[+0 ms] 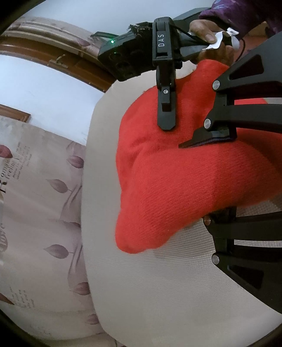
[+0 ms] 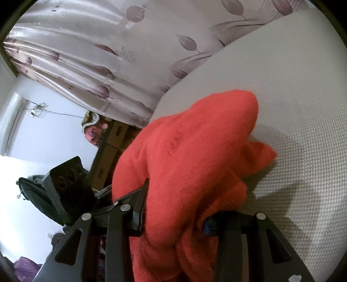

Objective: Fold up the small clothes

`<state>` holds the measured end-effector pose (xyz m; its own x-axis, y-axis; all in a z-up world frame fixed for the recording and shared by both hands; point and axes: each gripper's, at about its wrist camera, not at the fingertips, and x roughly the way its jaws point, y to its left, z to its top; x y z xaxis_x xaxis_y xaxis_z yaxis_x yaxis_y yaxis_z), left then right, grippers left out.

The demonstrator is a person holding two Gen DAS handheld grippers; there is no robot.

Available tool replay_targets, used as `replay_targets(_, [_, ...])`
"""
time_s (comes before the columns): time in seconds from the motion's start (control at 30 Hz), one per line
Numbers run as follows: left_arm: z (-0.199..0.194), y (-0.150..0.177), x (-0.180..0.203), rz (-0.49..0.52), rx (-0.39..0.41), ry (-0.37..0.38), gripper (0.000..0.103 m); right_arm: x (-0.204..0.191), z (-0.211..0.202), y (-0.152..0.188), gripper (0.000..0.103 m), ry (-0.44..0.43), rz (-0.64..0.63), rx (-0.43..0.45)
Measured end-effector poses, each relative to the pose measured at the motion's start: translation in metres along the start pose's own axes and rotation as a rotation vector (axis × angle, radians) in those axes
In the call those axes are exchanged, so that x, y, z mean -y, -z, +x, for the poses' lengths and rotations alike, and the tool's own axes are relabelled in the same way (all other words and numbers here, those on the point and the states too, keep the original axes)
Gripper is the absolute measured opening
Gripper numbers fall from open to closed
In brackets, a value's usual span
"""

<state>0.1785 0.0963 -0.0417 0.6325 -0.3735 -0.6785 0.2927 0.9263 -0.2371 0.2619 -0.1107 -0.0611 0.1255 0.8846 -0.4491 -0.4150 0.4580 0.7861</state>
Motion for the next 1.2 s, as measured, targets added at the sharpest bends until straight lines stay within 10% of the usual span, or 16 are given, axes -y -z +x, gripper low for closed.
replay_targets(0.4, [0.017, 0.023, -0.019, -0.088, 0.029, -0.092, 0.084, 0.023, 0.008, 0.006, 0.046, 0.107, -0.042, -0.063])
replay_targets(1.2, [0.012, 0.036, -0.007, -0.048, 0.107, -0.242, 0.093, 0.014, 0.006, 0.007, 0.056, 0.186, -0.087, -0.052])
